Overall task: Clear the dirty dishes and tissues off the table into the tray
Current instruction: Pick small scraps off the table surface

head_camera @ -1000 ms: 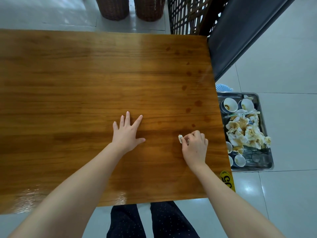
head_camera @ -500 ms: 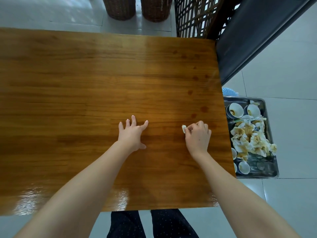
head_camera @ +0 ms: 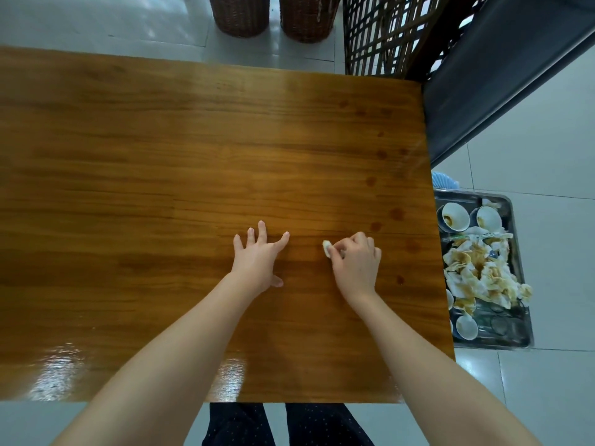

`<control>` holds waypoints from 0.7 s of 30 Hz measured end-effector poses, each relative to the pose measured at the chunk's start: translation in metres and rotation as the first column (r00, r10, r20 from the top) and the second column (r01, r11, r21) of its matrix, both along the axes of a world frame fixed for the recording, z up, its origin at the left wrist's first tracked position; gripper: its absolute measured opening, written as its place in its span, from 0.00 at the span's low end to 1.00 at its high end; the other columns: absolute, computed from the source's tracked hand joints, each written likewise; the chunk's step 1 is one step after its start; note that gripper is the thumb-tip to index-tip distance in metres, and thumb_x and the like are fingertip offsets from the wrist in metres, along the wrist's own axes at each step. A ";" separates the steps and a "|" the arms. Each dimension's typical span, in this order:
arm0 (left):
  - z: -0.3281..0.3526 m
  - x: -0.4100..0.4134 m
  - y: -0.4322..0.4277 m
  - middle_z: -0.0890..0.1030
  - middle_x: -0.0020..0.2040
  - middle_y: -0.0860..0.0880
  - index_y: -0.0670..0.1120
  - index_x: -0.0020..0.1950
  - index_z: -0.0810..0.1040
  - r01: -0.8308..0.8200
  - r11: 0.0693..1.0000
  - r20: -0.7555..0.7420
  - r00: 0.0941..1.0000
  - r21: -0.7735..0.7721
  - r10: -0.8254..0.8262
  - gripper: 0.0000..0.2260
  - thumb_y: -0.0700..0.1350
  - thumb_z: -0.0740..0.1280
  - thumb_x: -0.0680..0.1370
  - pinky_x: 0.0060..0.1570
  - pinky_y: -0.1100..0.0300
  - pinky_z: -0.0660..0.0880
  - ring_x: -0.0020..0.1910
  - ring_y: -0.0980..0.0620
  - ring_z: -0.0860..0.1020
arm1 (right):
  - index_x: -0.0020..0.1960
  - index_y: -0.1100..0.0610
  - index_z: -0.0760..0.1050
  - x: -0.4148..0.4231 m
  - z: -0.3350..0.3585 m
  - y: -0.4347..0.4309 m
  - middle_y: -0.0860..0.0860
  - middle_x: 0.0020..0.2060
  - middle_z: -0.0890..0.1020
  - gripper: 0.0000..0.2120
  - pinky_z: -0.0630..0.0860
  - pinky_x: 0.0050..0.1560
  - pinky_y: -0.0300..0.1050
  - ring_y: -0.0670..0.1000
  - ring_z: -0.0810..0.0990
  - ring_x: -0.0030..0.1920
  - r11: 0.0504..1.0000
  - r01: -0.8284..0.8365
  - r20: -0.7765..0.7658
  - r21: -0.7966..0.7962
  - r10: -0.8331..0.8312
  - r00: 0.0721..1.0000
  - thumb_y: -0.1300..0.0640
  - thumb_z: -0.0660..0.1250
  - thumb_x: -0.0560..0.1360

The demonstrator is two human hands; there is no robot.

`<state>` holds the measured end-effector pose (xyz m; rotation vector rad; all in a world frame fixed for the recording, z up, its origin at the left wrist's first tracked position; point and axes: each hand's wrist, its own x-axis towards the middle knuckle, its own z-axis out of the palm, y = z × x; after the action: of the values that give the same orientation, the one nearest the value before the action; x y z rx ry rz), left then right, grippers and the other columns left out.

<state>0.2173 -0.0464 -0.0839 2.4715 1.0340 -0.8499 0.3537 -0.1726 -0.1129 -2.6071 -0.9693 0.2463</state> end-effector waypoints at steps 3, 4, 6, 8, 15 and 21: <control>0.001 0.000 0.000 0.41 0.79 0.39 0.58 0.79 0.43 0.002 1.000 0.002 1.000 0.000 -0.002 0.46 0.53 0.73 0.73 0.72 0.37 0.43 0.77 0.36 0.42 | 0.44 0.55 0.82 0.019 0.001 0.008 0.49 0.43 0.77 0.08 0.62 0.50 0.43 0.48 0.71 0.48 0.994 0.113 0.001 0.001 -0.113 0.994 0.51 0.69 0.75; 0.001 0.001 0.000 0.41 0.78 0.39 0.58 0.79 0.43 -0.001 1.000 0.002 1.000 -0.001 0.001 0.46 0.53 0.74 0.73 0.72 0.37 0.43 0.77 0.36 0.42 | 0.44 0.55 0.82 0.022 0.001 0.009 0.49 0.44 0.77 0.08 0.62 0.50 0.43 0.48 0.71 0.48 0.990 0.138 0.007 -0.001 -0.138 0.990 0.51 0.69 0.75; 0.001 0.001 0.000 0.40 0.78 0.39 0.58 0.79 0.43 -0.004 1.000 -0.002 1.000 -0.004 0.004 0.46 0.52 0.74 0.73 0.72 0.37 0.43 0.77 0.36 0.42 | 0.45 0.56 0.82 0.019 0.001 0.013 0.49 0.44 0.77 0.08 0.64 0.51 0.43 0.48 0.71 0.48 0.986 0.169 0.006 -0.007 -0.169 0.986 0.52 0.68 0.76; 0.000 0.001 0.000 0.40 0.78 0.39 0.58 0.79 0.43 -0.009 1.000 -0.003 1.000 -0.006 0.009 0.46 0.53 0.74 0.72 0.72 0.37 0.43 0.77 0.36 0.42 | 0.46 0.56 0.81 0.009 0.001 0.018 0.49 0.44 0.77 0.08 0.65 0.52 0.43 0.48 0.72 0.49 0.985 0.172 -0.023 0.004 -0.172 0.985 0.52 0.67 0.76; -0.006 0.000 0.000 0.41 0.79 0.40 0.59 0.78 0.44 -0.024 1.000 0.026 0.999 0.007 0.024 0.46 0.52 0.74 0.72 0.72 0.37 0.43 0.77 0.37 0.42 | 0.45 0.56 0.81 -0.050 0.002 0.021 0.49 0.42 0.77 0.07 0.68 0.48 0.44 0.48 0.72 0.45 0.993 -0.116 -0.038 0.038 0.117 0.992 0.52 0.68 0.76; -0.007 -0.001 0.001 0.40 0.79 0.40 0.59 0.78 0.43 -0.017 1.000 0.014 1.000 -0.007 0.017 0.47 0.53 0.74 0.72 0.72 0.36 0.44 0.77 0.37 0.42 | 0.44 0.56 0.82 -0.034 0.002 0.012 0.49 0.41 0.76 0.06 0.64 0.47 0.43 0.48 0.72 0.44 0.992 -0.119 0.004 0.031 0.119 0.993 0.53 0.70 0.74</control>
<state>0.2166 -0.0458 -0.0909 2.4561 1.0448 -0.8287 0.3193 -0.1603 -0.1112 -2.5252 -1.1217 0.2559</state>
